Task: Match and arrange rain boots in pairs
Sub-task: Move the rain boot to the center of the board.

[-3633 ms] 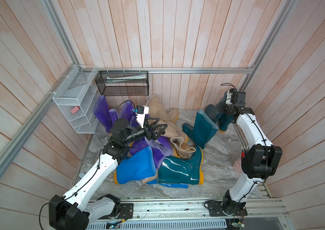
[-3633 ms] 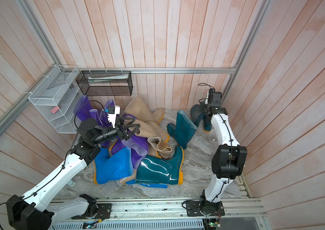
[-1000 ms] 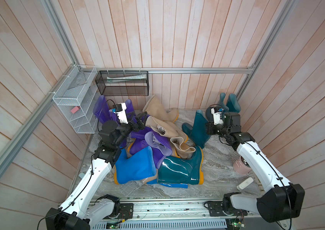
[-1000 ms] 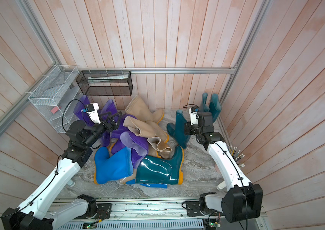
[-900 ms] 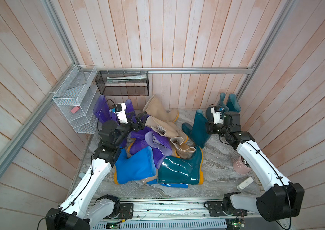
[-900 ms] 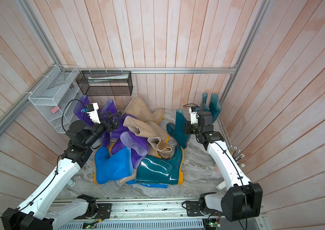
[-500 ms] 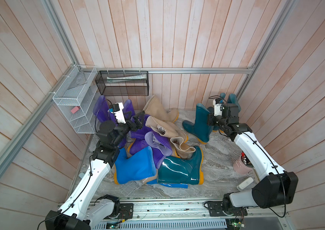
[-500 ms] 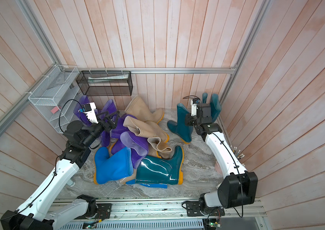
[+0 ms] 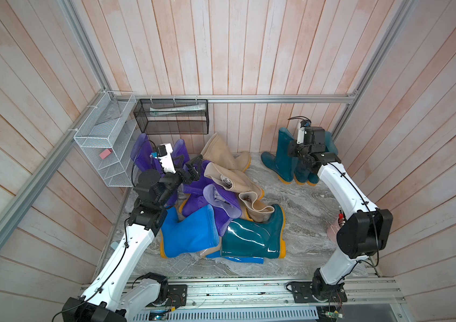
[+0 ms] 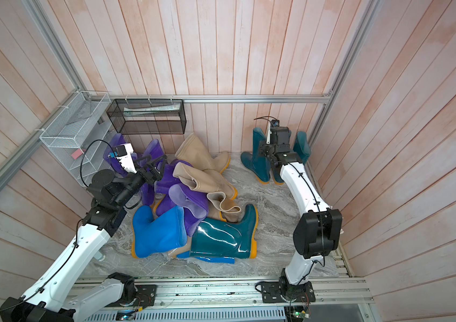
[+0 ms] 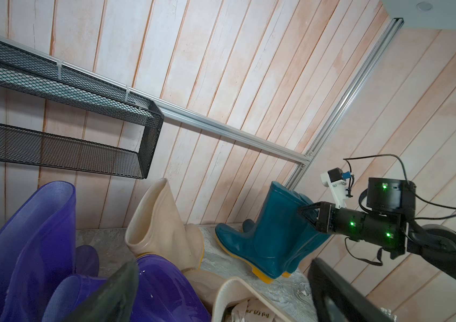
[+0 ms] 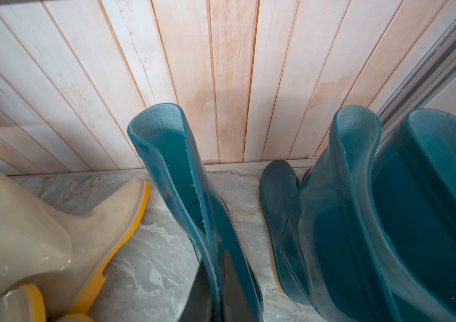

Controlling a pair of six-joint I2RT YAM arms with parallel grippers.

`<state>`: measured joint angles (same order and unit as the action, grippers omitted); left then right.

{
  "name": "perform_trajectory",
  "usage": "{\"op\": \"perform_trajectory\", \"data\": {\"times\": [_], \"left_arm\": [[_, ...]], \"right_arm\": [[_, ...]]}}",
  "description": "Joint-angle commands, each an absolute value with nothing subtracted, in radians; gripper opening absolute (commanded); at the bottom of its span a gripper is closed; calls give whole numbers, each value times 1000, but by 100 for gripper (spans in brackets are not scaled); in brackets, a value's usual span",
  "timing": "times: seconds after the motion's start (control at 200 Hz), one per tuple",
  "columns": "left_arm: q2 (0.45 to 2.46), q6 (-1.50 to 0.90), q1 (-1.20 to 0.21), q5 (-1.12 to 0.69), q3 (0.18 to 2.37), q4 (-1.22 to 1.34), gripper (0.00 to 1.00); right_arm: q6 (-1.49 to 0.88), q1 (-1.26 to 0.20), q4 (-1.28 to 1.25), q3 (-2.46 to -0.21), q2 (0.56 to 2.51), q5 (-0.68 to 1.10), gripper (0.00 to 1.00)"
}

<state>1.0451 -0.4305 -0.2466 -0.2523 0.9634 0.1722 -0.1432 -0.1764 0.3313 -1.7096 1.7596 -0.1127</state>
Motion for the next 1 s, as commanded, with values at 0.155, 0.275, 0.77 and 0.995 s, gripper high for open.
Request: {"op": "perform_trajectory", "data": {"times": [0.155,0.275,0.77,0.995], "left_arm": [[1044,-426,-240,-252,958,183,97],[1044,-427,-239,-254,958,183,98],[1058,-442,-233,-279,957,191,97],[1064,-445,-232,-288,957,192,97]], "right_arm": [[-244,-109,254,-1845,1858,-162,0],[-281,-99,251,-1823,1878,-160,0],[-380,-83,-28,-1431,1686,-329,0],[-393,-106,-52,-1403,1686,-298,0]]}}
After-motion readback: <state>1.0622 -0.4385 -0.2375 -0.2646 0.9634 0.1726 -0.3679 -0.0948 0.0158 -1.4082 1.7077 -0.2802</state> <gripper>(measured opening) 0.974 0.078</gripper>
